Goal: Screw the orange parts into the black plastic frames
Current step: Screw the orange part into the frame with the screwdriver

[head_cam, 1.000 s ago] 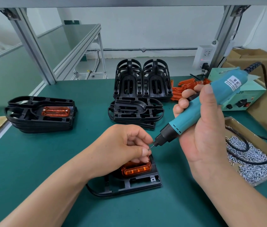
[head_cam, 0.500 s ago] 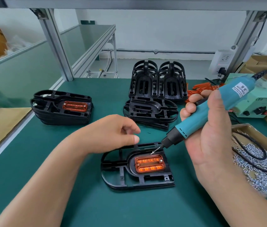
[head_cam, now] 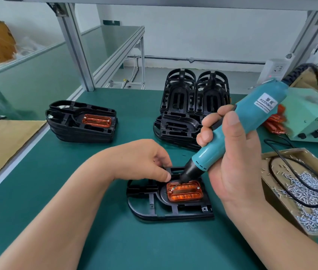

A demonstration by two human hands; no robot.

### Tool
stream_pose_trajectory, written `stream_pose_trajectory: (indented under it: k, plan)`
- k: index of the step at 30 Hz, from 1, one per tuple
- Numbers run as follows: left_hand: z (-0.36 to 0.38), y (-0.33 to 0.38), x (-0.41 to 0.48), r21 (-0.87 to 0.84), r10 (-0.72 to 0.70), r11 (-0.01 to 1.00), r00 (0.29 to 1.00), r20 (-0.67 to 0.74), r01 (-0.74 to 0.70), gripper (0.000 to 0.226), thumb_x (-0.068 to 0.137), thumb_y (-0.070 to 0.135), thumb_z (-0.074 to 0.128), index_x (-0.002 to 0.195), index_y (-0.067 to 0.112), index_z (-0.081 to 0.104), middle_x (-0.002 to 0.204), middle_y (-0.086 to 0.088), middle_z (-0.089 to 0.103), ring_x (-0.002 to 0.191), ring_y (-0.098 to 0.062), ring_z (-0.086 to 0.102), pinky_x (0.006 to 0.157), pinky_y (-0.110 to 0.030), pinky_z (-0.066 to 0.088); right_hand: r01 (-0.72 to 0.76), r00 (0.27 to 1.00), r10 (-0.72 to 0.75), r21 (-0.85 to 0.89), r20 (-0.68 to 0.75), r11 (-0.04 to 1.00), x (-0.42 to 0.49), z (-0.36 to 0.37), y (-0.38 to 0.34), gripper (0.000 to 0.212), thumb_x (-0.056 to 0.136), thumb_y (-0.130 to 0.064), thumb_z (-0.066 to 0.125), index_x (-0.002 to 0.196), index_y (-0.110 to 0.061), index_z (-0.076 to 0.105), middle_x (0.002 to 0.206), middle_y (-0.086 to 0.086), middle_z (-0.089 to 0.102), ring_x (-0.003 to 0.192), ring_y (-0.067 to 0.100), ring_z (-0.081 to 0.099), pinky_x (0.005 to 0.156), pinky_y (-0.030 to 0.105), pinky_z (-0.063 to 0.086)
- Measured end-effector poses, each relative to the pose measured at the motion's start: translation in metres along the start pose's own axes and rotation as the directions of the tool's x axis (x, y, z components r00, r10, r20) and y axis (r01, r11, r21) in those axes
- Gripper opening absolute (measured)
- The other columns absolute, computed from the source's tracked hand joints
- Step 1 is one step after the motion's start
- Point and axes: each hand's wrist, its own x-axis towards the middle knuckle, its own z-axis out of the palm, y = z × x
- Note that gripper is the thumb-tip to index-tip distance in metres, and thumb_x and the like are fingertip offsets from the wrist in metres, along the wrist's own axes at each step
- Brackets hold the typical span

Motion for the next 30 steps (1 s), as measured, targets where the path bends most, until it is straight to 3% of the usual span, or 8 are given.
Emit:
stream_pose_trajectory:
  k: [7, 12, 15, 19, 23, 24, 27, 30]
  plan:
    - [0.000, 0.001, 0.000, -0.012, 0.000, 1.000, 1.000, 0.005, 0.000, 0.011, 0.088, 0.037, 0.078, 0.099, 0.033, 0.078, 0.084, 0.003, 0.073, 0.070, -0.005, 0.062, 0.069, -0.024, 0.047, 0.003, 0.998, -0.002, -0.013, 0.060, 1.000, -0.003, 0.005, -0.001, 0.009, 0.105, -0.021, 0.053, 0.112, -0.015, 0.055, 0.093, 0.006, 0.064, 0.072, 0.020, 0.054, 0.071, 0.030, 0.047]
    - [0.000, 0.002, -0.001, -0.009, -0.001, 1.000, 1.000, -0.006, 0.001, 0.012, 0.088, 0.036, 0.079, 0.099, 0.032, 0.078, 0.083, 0.002, 0.072, 0.067, -0.004, 0.060, 0.068, -0.025, 0.047, 0.021, 0.987, -0.014, -0.046, 0.158, 0.999, -0.002, 0.012, -0.003, 0.013, 0.103, -0.026, 0.066, 0.109, -0.017, 0.059, 0.094, 0.007, 0.067, 0.071, 0.020, 0.055, 0.071, 0.030, 0.049]
    - [0.000, 0.004, -0.002, -0.011, -0.006, 1.000, 1.000, -0.012, 0.006, 0.005, 0.088, 0.036, 0.080, 0.090, 0.036, 0.076, 0.078, 0.004, 0.069, 0.065, -0.005, 0.057, 0.066, -0.025, 0.044, 0.048, 0.972, -0.022, -0.102, 0.234, 0.994, 0.000, 0.018, -0.003, 0.014, 0.100, -0.024, 0.064, 0.111, -0.017, 0.061, 0.094, 0.010, 0.068, 0.070, 0.024, 0.055, 0.071, 0.031, 0.050]
    - [-0.001, 0.007, -0.003, -0.044, -0.006, 0.999, 1.000, 0.012, 0.007, 0.024, 0.088, 0.031, 0.080, 0.070, 0.042, 0.068, 0.069, 0.011, 0.061, 0.066, -0.009, 0.054, 0.068, -0.030, 0.044, 0.030, 0.948, 0.017, -0.143, 0.317, 0.989, 0.004, 0.026, 0.000, 0.021, 0.099, -0.030, 0.073, 0.114, -0.019, 0.063, 0.092, 0.015, 0.067, 0.070, 0.023, 0.057, 0.070, 0.032, 0.050]
    - [0.000, 0.011, -0.006, -0.061, 0.014, 0.998, 1.000, 0.028, -0.012, 0.004, 0.086, 0.027, 0.077, 0.088, 0.025, 0.074, 0.090, -0.012, 0.071, 0.088, -0.034, 0.065, 0.088, -0.051, 0.056, 0.029, 0.915, 0.045, -0.177, 0.401, 0.984, 0.008, 0.032, 0.003, 0.018, 0.099, -0.031, 0.074, 0.112, -0.022, 0.065, 0.092, 0.026, 0.062, 0.067, 0.022, 0.055, 0.068, 0.031, 0.050]
    - [-0.001, 0.011, -0.006, -0.065, 0.012, 0.998, 1.000, 0.023, -0.010, 0.011, 0.085, 0.028, 0.076, 0.093, 0.022, 0.074, 0.095, -0.015, 0.071, 0.093, -0.036, 0.066, 0.091, -0.054, 0.055, 0.029, 0.907, 0.047, -0.173, 0.418, 0.985, 0.008, 0.033, 0.003, 0.020, 0.099, -0.032, 0.074, 0.113, -0.022, 0.064, 0.092, 0.024, 0.063, 0.067, 0.022, 0.055, 0.068, 0.031, 0.050]
    - [-0.001, 0.012, -0.008, -0.035, 0.001, 0.999, 1.000, 0.012, 0.000, 0.027, 0.081, 0.036, 0.074, 0.099, 0.017, 0.073, 0.101, -0.017, 0.071, 0.098, -0.037, 0.067, 0.092, -0.054, 0.055, 0.031, 0.896, 0.053, -0.182, 0.440, 0.983, 0.008, 0.035, 0.003, 0.030, 0.096, -0.038, 0.077, 0.116, -0.020, 0.063, 0.095, 0.024, 0.062, 0.068, 0.021, 0.056, 0.070, 0.035, 0.051]
    - [-0.002, 0.019, -0.014, -0.022, 0.021, 1.000, 1.000, -0.004, -0.021, 0.022, 0.082, 0.036, 0.074, 0.099, 0.023, 0.070, 0.098, -0.005, 0.072, 0.093, -0.024, 0.067, 0.090, -0.047, 0.056, 0.026, 0.856, 0.068, -0.173, 0.513, 0.985, 0.008, 0.036, 0.002, 0.030, 0.097, -0.036, 0.076, 0.118, -0.018, 0.062, 0.095, 0.027, 0.060, 0.069, 0.018, 0.057, 0.073, 0.036, 0.051]
